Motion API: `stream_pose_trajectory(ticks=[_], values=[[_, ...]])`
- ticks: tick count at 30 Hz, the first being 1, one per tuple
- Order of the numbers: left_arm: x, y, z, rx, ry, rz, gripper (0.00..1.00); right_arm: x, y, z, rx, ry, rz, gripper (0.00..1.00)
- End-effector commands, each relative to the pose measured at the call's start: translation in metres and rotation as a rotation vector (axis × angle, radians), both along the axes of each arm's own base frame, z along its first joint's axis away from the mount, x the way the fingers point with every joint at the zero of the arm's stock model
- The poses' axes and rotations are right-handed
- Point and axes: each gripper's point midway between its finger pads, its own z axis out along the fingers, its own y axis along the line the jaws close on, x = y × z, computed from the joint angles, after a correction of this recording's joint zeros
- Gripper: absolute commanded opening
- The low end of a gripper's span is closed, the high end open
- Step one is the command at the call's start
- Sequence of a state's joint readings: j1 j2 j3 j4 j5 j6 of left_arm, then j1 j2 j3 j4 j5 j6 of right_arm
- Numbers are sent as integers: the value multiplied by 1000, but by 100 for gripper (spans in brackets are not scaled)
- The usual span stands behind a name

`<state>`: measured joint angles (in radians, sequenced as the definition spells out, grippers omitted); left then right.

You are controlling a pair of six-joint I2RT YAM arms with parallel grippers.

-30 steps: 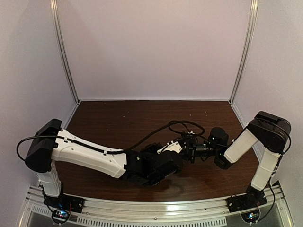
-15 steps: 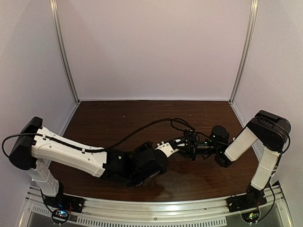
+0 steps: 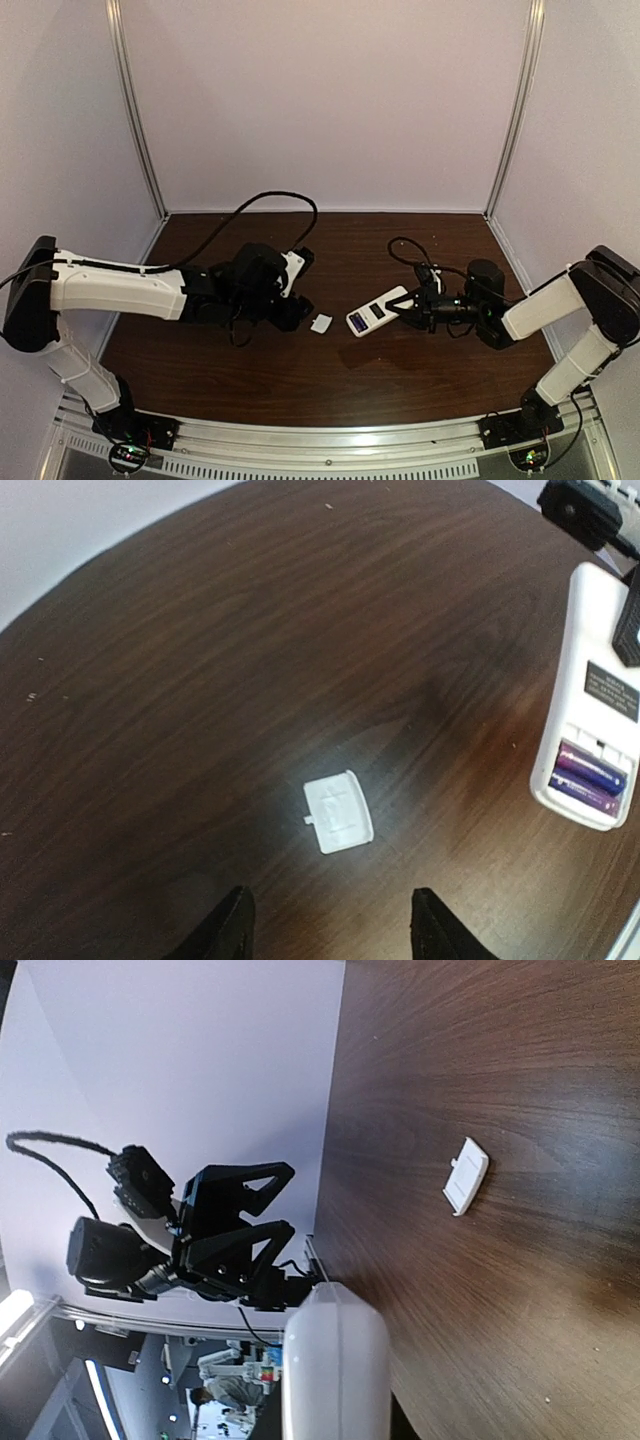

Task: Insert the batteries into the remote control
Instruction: Place the remote control without the battery cover at the center of the board.

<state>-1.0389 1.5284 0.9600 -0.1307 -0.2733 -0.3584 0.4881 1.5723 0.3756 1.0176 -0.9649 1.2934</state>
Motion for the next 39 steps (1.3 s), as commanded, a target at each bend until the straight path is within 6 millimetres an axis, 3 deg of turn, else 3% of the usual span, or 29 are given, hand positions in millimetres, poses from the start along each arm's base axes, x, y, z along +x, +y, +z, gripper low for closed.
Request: stream_pose_trajectory(ticks=[1,4,7,11,16,21,28,39], values=[[-10,-27,-18,-124,191,-92,54,-15,-14,-39,-221,-64,33,0],[-4,-34,-22,-133,203,-95,52,-22,-20,-47,-264,-70,38,0],[-13,-53,-9,-228,211,-196,59,-26,-20,-54,-264,-62,44,1],[-5,-55,-11,-222,188,-182,65,-28,-16,-67,-277,-46,62,5],[7,-56,-19,-213,194,-143,66,-26,-11,-81,-296,-29,80,11],[13,-52,-23,-197,190,-107,68,-24,-9,-91,-314,8,83,27],[30,-24,-50,-90,211,18,69,-28,-22,-111,-429,62,64,47],[34,-30,-73,10,250,-2,62,-35,-59,-126,-651,94,21,69]])
